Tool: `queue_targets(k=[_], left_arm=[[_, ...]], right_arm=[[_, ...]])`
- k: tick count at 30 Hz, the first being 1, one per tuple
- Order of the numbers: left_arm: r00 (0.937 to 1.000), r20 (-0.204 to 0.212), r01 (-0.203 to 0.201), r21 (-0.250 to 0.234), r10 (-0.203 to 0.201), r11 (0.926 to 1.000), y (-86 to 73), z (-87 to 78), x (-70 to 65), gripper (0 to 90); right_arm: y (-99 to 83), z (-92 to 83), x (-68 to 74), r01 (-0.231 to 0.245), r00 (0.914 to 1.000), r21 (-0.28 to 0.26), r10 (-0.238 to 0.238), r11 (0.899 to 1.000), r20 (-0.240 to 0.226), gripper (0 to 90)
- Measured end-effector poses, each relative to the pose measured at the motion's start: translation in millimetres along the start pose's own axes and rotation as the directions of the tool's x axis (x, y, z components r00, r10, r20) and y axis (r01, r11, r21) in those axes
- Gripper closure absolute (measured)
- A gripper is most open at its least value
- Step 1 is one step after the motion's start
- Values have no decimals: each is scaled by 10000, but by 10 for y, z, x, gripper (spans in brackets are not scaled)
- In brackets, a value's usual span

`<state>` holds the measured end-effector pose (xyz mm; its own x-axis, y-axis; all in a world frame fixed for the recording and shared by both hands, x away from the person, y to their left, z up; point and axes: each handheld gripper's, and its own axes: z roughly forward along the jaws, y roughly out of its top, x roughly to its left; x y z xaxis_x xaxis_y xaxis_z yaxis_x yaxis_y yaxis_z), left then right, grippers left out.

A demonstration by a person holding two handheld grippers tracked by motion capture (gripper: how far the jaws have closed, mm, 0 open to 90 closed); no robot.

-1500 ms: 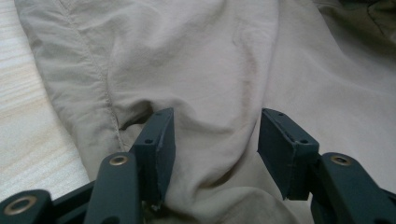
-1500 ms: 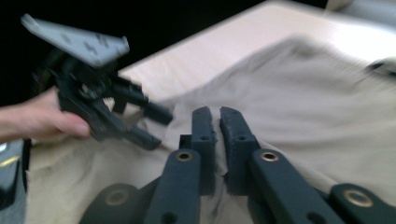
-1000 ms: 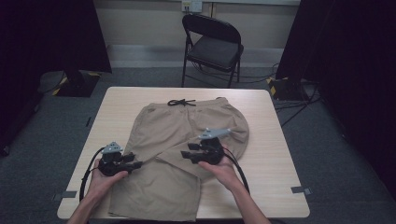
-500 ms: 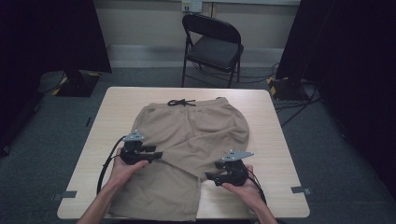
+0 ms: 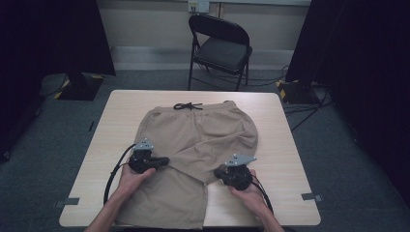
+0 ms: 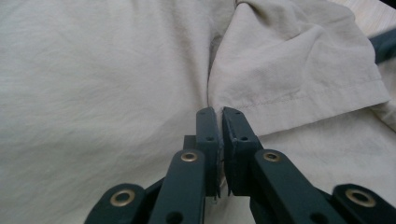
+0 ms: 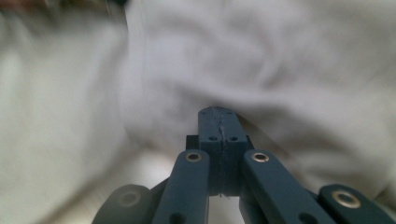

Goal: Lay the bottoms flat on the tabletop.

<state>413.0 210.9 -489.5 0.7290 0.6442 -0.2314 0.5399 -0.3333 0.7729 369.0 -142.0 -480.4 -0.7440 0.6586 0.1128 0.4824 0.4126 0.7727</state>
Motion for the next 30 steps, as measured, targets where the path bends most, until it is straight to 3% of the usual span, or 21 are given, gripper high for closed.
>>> queue_targets(k=[1,2,4,5,6,9,10,13,15,18,22,23,24,25,26,30], left_arm=[[10000,62,6,-48,-5,10000,3,-5,-2,859],[10000,18,93,-87,-93,9999,4,-14,-5,859],[10000,3,97,-53,-97,9999,3,-14,-1,857],[9999,-2,143,-37,-143,9999,-1,-8,1,857],[9999,-7,140,18,-140,9999,-6,-6,5,857],[9998,53,201,1,-201,9998,-10,9,13,857],[9997,76,226,35,-226,9997,-13,9,21,856],[9997,72,215,39,-216,9998,-14,6,22,853],[9997,96,222,51,-222,9997,-16,7,25,853],[9998,112,165,52,-166,9999,-14,18,7,850],[9999,138,49,23,-50,10000,-2,18,-13,850],[9999,145,42,24,-43,10000,0,13,-12,850],[9998,167,70,5,-71,10000,1,8,-14,850],[9998,167,70,5,-71,10000,1,8,-14,851],[9999,148,-19,-16,19,10000,10,1,-22,853],[9999,101,7,-87,-6,10000,20,-22,-16,860]], right_arm=[[0,0,0,0,10000,0,0,10000,0,900],[96,-76,-29,-151,9998,-474,144,9988,-152,900],[137,-95,-41,-198,9994,-674,178,9975,-308,900],[162,-96,-42,-277,9980,-749,233,9968,-587,847],[172,-75,-18,-240,9966,-725,182,9971,-802,733],[137,59,117,93,9957,-299,-120,9995,-917,506],[122,142,167,267,9968,-29,-269,9996,-756,433],[107,237,187,412,9978,280,-397,9988,-525,409],[99,256,180,474,9981,355,-459,9982,-423,462],[95,236,138,533,9974,385,-513,9978,-508,803],[222,107,104,300,9969,-187,-313,9994,-726,809],[365,18,75,179,9964,-705,-237,9974,-814,811],[446,-13,58,150,9964,-876,-221,9960,-817,819],[446,-13,58,150,9964,-876,-221,9960,-817,819],[611,-36,25,231,9964,-1068,-316,9940,-781,847],[953,78,-73,-69,9951,-1378,-68,9904,-989,860]])
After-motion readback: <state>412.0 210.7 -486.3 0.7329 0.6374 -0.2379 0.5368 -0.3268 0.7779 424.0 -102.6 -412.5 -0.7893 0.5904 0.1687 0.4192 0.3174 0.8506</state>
